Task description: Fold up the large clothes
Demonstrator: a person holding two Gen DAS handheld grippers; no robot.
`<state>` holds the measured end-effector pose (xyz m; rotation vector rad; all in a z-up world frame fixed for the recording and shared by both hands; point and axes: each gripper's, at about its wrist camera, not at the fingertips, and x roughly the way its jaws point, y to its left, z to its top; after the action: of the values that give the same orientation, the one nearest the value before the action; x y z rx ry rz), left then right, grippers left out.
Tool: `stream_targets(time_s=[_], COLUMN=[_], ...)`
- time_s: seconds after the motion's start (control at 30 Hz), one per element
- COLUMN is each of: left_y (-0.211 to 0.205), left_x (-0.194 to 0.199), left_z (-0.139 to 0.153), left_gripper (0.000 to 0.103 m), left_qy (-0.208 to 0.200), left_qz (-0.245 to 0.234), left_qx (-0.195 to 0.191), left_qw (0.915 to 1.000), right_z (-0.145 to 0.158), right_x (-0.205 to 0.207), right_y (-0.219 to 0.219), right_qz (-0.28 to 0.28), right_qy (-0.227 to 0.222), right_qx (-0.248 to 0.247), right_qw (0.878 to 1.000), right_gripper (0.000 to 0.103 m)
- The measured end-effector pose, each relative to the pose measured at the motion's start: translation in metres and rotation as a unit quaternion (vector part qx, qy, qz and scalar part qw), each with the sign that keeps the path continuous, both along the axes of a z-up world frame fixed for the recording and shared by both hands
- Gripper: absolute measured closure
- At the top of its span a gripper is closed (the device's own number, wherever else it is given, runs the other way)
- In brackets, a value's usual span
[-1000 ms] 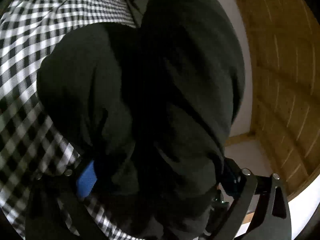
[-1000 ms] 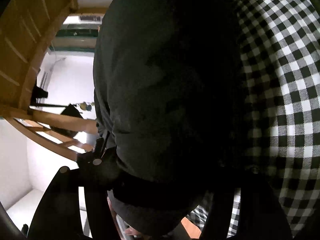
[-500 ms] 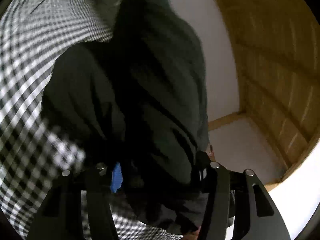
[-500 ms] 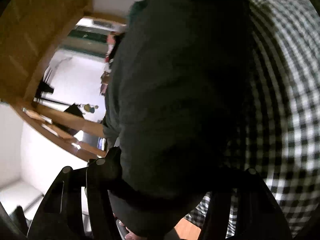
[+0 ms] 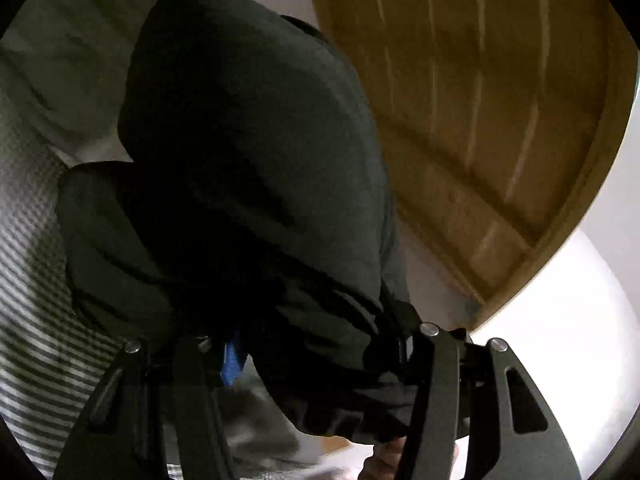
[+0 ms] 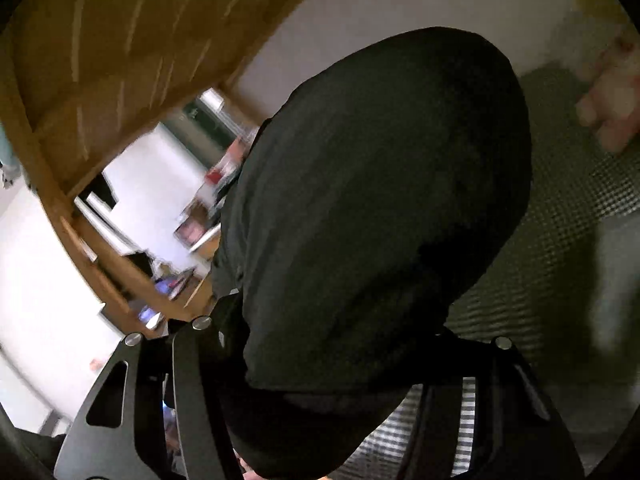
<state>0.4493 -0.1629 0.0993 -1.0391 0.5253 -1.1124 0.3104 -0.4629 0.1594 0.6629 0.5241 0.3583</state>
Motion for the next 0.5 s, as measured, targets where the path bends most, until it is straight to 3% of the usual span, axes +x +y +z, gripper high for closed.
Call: stream_targets(time_s=[0.13, 0.23, 0.3, 0.37, 0.43, 0.5], left_y=[-0.089, -0.142, -0.182, -0.202, -0.209, -0.209], left_x=[-0.049, -0.083, -0.091, -0.094, -0.1, -0.112], left_z=[0.029, 0.014, -0.028, -0.07, -0.085, -0.079], left_gripper=[0.05, 0.05, 0.05, 0.051, 0.047, 0.044], left_qy=[-0.015, 0.019, 0.085, 0.139, 0.132, 0.115], left_qz=[-0.057, -0.085, -0.102, -0.103, -0.105, -0.1], left_qx=[-0.006, 0.018, 0.058, 0.092, 0.102, 0.116], left_qw=[0.9983, 0.996, 0.9894, 0.9805, 0.9804, 0.9816], right_z=[0.023, 0.004, -0.036, -0.106, -0.145, -0.143], right_x=[-0.072, -0.103, -0.108, -0.104, -0.107, -0.112], right_y=[-0.083, -0.146, -0.182, -0.214, -0.225, -0.224], right_qz=[-0.059, -0.084, -0.099, -0.109, -0.098, -0.098], right_qy=[-0.005, 0.035, 0.082, 0.158, 0.15, 0.125], right_qx=[0.01, 0.049, 0.078, 0.125, 0.176, 0.172], right_qw=[0.998, 0.995, 0.989, 0.973, 0.968, 0.972], right_gripper=[0.047, 0.045, 0.044, 0.041, 0.03, 0.029])
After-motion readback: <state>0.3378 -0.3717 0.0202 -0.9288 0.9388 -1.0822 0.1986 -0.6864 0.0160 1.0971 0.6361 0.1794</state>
